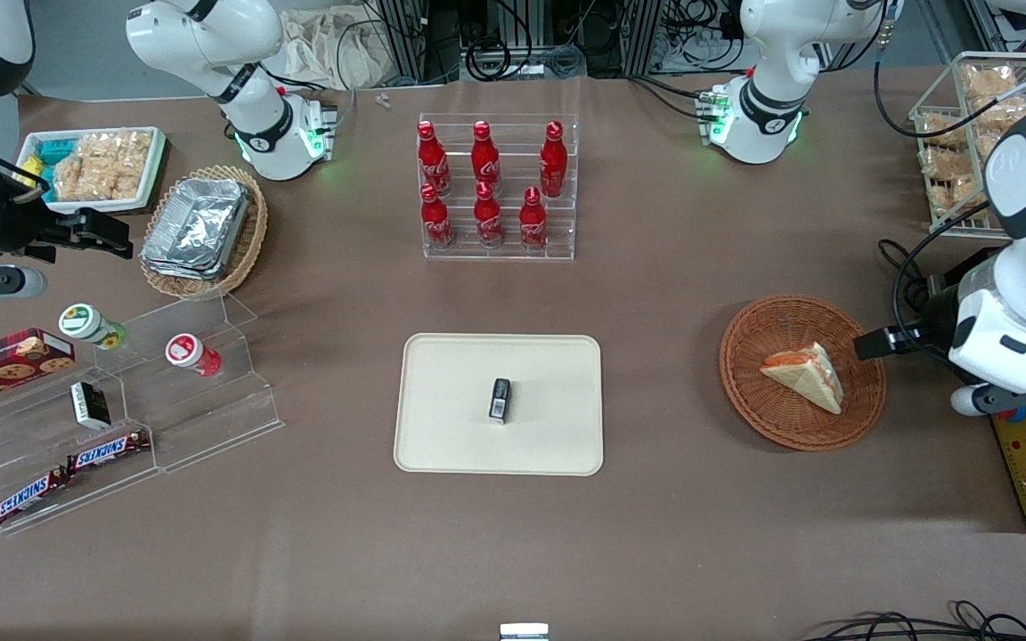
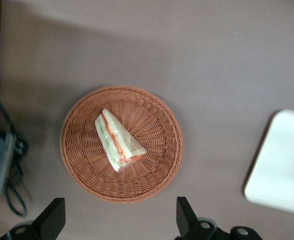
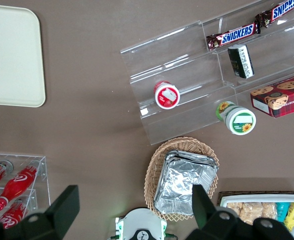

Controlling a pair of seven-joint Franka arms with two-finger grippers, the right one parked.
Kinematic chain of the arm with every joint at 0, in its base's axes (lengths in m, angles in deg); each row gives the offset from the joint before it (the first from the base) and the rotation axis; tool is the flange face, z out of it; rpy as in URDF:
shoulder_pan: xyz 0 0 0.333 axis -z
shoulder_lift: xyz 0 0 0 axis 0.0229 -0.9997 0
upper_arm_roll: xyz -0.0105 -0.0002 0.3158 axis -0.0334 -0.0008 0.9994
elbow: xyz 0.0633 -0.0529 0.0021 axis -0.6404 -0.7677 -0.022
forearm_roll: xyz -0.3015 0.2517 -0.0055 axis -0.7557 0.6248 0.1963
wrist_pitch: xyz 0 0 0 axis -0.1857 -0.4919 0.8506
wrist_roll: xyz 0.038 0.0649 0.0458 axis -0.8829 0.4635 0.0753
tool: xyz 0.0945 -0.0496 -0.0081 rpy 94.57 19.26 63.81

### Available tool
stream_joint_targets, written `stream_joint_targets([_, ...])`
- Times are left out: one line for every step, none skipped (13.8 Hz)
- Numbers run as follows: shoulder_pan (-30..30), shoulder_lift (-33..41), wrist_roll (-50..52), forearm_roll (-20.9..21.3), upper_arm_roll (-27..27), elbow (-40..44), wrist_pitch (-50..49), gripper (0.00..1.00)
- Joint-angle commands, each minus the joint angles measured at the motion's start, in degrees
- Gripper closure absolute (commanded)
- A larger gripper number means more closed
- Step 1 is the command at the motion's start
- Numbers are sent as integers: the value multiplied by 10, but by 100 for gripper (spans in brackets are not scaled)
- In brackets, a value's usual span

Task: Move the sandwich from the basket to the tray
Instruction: 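Move the left gripper over the wrapped sandwich in the wicker basket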

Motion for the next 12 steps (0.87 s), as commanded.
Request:
stream_joint_targets([4, 2, 148, 3, 2, -29, 25, 0])
stream_joint_targets([5, 2, 201, 4, 2, -51, 49, 0])
stream_joint_targets([6, 2, 239, 5, 2, -76, 80, 0])
stream_joint_targets([5, 3, 258, 5, 2, -101, 111, 0])
stream_joint_targets([5, 3, 263, 5, 3, -121, 133, 0])
stream_joint_targets([3, 3, 267, 5, 3, -139, 150, 0])
stream_joint_targets([0, 2, 272, 5, 4, -157, 173, 0])
stream_joint_targets([0, 2, 283, 5, 4, -178, 197, 0])
stream_joint_targets([0, 2, 296, 5, 4, -198, 221, 0])
stream_joint_targets([0, 3, 299, 5, 5, -218, 242, 0])
stream_joint_targets([-1, 6, 304, 5, 7, -242, 267, 0])
stream_joint_targets([-1, 7, 309, 5, 11, -262, 292, 0])
